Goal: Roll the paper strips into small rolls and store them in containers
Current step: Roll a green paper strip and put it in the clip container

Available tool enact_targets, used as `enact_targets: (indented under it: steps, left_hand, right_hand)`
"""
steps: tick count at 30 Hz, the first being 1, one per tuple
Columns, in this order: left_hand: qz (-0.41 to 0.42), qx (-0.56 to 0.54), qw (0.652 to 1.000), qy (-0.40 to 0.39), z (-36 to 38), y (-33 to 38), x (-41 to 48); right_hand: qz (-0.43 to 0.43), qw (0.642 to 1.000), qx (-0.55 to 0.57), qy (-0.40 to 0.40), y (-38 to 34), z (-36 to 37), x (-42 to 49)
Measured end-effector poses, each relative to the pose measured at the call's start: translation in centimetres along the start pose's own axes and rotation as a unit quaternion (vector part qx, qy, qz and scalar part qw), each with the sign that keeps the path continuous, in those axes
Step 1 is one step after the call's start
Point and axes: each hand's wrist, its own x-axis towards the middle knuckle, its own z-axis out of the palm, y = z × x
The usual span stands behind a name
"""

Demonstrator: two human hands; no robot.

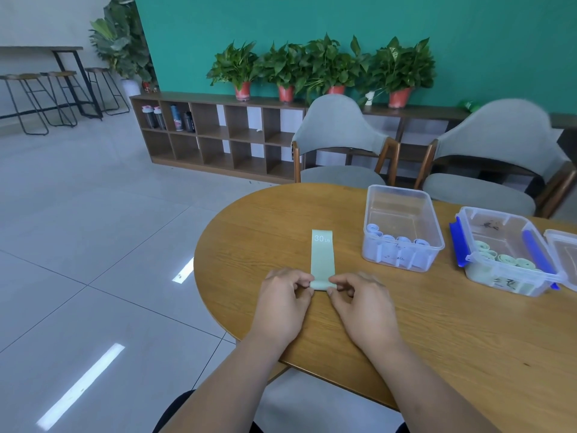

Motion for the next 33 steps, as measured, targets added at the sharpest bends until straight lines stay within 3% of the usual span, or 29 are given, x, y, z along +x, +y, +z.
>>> enact_targets:
  steps: [23,33]
  left_hand:
    - [-0.023,-0.009,1.0,-0.004,0.0,0.41,-0.07]
    - [0.008,0.01,1.0,0.003,0.3,0.03,-0.09]
  right_hand:
    - [0.004,1.0,0.005,0.001,0.1,-0.14,0.14]
    - [-0.001,1.0,-0.014,0.009,-0.01,0.09,0.05]
